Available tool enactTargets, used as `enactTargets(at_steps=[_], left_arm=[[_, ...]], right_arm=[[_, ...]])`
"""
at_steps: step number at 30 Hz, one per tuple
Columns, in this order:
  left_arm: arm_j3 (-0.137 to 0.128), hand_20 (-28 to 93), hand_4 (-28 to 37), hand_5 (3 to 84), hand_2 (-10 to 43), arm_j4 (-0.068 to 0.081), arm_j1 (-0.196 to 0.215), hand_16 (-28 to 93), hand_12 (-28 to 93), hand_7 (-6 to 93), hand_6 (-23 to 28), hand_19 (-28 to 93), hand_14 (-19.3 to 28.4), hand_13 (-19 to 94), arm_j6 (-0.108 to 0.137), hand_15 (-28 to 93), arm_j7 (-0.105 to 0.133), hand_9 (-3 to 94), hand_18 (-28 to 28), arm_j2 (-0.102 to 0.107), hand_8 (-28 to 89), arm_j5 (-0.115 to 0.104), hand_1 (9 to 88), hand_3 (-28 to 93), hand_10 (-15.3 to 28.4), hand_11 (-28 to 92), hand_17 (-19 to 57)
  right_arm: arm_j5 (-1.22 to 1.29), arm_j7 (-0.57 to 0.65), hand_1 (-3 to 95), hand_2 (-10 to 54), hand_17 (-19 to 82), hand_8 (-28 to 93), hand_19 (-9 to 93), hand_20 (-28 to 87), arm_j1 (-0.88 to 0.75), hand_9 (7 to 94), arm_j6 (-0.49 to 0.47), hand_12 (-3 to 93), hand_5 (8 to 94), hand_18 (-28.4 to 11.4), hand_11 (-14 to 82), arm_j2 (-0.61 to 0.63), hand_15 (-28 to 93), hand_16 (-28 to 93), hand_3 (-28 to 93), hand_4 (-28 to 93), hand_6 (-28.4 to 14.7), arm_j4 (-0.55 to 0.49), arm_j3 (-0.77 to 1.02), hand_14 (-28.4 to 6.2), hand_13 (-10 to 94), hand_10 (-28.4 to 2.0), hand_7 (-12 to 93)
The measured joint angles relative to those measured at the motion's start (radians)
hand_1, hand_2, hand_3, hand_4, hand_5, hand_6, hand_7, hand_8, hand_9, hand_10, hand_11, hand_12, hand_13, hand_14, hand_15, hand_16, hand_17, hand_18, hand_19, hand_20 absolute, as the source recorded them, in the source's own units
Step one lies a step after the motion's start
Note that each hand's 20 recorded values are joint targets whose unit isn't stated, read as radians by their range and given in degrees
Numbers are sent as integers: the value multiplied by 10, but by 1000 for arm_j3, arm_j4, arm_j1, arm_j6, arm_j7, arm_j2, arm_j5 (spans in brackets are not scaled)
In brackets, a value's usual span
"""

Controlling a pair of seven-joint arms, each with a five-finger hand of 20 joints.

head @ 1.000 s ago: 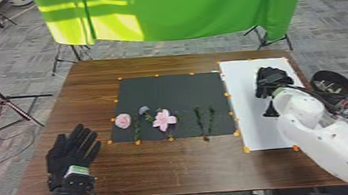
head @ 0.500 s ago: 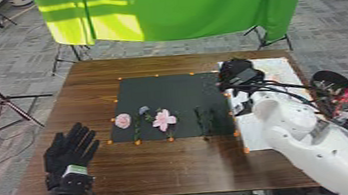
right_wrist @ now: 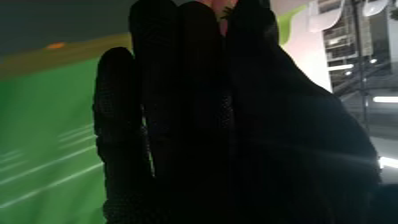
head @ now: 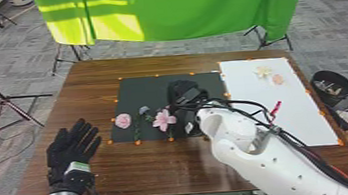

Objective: Arrange flowers

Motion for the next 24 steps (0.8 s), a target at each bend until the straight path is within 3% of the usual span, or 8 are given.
enactTargets(at_steps=[10,14,20,24], left_arm=[[0,99,-283,429,145,1,2,-78,111,173,107,363,165,227,7,399,3,330,149,0,-89,-7,269,735,165,281,-73],[0,99,-283,430,146,1,4,-79,111,174,107,364,164,227,11,400,3,330,149,0,-89,-13,269,735,164,282,-74],[0,99,-283,431,147,1,4,-80,109,175,108,364,164,227,15,400,3,330,149,0,-91,-17,270,734,165,282,-73],[0,99,-283,431,149,1,4,-81,108,175,108,366,165,227,18,400,5,331,148,0,-91,-37,270,734,166,282,-72]], right_arm=[[-38,41,616,-94,298,22,707,340,51,892,30,351,800,-185,46,-21,220,434,686,-283,22,67,-51,-66,758,-96,172],[-42,44,612,-94,296,11,692,328,53,855,30,298,785,-182,32,-21,198,424,690,-283,21,66,-42,-66,744,-102,165],[-38,42,601,-95,288,0,671,314,45,804,-55,259,748,-180,46,-27,194,404,681,-283,17,53,-19,-69,725,-101,167],[-34,42,585,-95,286,-20,635,290,43,751,-79,205,703,-175,72,-36,186,369,696,-283,14,52,-18,-75,704,-106,164]])
